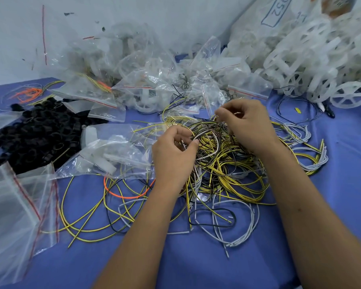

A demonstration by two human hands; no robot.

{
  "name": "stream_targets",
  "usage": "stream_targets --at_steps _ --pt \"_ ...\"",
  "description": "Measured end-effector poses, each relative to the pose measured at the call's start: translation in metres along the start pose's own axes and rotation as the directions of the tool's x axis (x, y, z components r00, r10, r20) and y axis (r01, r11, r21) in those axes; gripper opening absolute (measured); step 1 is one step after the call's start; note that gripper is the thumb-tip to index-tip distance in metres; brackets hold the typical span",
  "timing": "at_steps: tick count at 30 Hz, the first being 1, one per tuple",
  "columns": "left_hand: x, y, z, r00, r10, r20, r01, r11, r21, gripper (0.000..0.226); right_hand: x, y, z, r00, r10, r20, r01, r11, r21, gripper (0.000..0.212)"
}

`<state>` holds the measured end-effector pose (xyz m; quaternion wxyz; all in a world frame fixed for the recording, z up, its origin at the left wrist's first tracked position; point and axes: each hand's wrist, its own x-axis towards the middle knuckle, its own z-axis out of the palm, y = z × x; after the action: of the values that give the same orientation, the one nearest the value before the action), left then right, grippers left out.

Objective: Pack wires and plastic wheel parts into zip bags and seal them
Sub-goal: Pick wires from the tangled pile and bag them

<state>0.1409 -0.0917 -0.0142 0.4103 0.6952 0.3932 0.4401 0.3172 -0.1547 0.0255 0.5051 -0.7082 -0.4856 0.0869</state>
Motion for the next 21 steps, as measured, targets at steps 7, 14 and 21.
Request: stream_targets --at_steps 7,14,21 --pt "0.0 0.002 0.0 1.0 0.002 -0.027 -0.005 0.994 -0.112 0.012 -0.002 -0.001 0.004 0.971 -0.061 0.233 0.116 0.966 -0.23 0.025" --pt "0.006 0.002 -0.005 0.982 -0.101 -0.163 0.037 0.934 -0.355 0.018 -0.002 -0.003 0.004 0.968 -0.013 0.25 0.066 0.977 -0.203 0.034" --pt "0.011 0.002 -0.007 0.92 -0.299 -0.253 0.132 0.846 -0.517 0.019 -0.004 -0.005 0.004 0.95 -0.076 0.303 0.173 0.935 -0.308 0.011"
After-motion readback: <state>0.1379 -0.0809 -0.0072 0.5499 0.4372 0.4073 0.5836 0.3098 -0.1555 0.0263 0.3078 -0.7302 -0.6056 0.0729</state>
